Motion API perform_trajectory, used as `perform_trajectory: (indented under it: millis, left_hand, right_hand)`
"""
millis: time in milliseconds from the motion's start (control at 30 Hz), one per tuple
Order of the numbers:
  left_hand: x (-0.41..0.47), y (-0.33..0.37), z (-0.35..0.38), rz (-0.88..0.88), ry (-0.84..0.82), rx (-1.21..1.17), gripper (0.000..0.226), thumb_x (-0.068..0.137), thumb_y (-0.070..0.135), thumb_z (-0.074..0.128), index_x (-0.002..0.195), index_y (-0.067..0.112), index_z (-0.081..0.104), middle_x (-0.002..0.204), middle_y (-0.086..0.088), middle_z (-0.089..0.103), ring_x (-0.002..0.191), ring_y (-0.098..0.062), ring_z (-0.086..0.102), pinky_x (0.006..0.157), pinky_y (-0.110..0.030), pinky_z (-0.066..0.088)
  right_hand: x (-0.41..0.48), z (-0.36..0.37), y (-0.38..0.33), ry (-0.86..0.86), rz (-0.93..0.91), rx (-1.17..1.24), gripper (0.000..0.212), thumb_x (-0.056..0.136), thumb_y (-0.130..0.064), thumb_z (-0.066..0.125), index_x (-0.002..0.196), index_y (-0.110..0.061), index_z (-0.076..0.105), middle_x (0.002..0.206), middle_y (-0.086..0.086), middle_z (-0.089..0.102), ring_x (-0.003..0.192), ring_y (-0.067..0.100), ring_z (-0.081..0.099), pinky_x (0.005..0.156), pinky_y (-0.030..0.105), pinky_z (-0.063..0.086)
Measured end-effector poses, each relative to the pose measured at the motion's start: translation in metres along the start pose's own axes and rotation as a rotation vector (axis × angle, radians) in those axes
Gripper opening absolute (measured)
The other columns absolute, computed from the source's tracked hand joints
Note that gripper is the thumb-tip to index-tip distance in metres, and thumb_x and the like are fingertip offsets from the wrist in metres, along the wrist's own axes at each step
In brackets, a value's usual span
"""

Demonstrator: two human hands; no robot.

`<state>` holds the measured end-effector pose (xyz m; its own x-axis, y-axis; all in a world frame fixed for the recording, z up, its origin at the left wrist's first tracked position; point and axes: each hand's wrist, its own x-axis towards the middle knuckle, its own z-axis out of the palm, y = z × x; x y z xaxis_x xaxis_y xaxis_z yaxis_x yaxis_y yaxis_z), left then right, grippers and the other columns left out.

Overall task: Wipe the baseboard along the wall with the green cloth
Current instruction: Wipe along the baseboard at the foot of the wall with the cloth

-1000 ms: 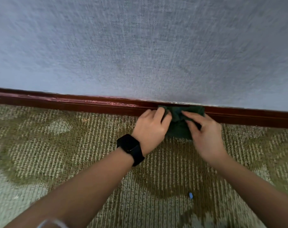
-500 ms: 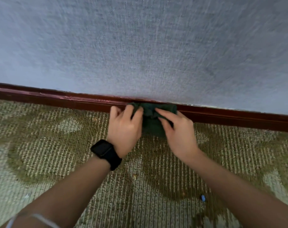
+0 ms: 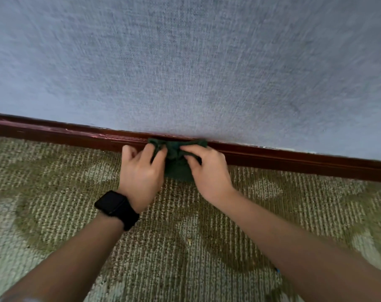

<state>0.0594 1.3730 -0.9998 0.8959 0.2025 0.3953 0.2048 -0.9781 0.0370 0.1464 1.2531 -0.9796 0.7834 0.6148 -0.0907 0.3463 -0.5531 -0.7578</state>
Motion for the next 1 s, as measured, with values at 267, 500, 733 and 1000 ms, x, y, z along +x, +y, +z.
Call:
perform_trajectory:
  millis: [267, 500, 733, 1000]
  left_hand:
    - [0.018, 0.045, 0.009, 0.089, 0.08, -0.023, 0.01, 0.071, -0.001, 0.067, 0.08, -0.003, 0.07, 0.067, -0.016, 0.06, 0.047, -0.022, 0.049, 0.061, -0.034, 0.025]
    - [0.033, 0.064, 0.008, 0.166, 0.122, -0.118, 0.017, 0.076, 0.001, 0.068, 0.092, -0.004, 0.071, 0.07, -0.016, 0.062, 0.049, -0.023, 0.054, 0.062, -0.034, 0.029]
    - [0.032, 0.044, 0.008, 0.223, 0.105, -0.073, 0.017, 0.079, 0.001, 0.064, 0.094, -0.001, 0.072, 0.071, -0.015, 0.063, 0.051, -0.023, 0.057, 0.062, -0.035, 0.027]
    - [0.036, 0.07, 0.011, 0.16, 0.139, -0.092, 0.018, 0.072, -0.004, 0.07, 0.089, -0.006, 0.071, 0.07, -0.017, 0.063, 0.048, -0.023, 0.052, 0.062, -0.033, 0.028]
  right_hand:
    - [-0.017, -0.038, 0.034, 0.089, 0.0, -0.024, 0.029, 0.089, -0.003, 0.057, 0.114, -0.016, 0.066, 0.109, 0.011, 0.066, 0.095, 0.017, 0.061, 0.087, 0.019, 0.045]
    - [-0.033, -0.061, 0.044, 0.265, -0.052, 0.012, 0.031, 0.087, 0.003, 0.057, 0.115, -0.008, 0.064, 0.106, 0.01, 0.064, 0.094, 0.01, 0.055, 0.085, 0.0, 0.038]
    - [-0.018, -0.047, 0.032, 0.281, -0.032, 0.01, 0.028, 0.087, 0.001, 0.056, 0.112, -0.007, 0.066, 0.106, 0.014, 0.064, 0.093, 0.022, 0.061, 0.084, 0.024, 0.047]
    - [-0.026, -0.063, 0.047, 0.231, -0.067, -0.01, 0.033, 0.088, 0.004, 0.055, 0.116, -0.01, 0.064, 0.11, 0.014, 0.062, 0.096, 0.015, 0.057, 0.091, 0.022, 0.045]
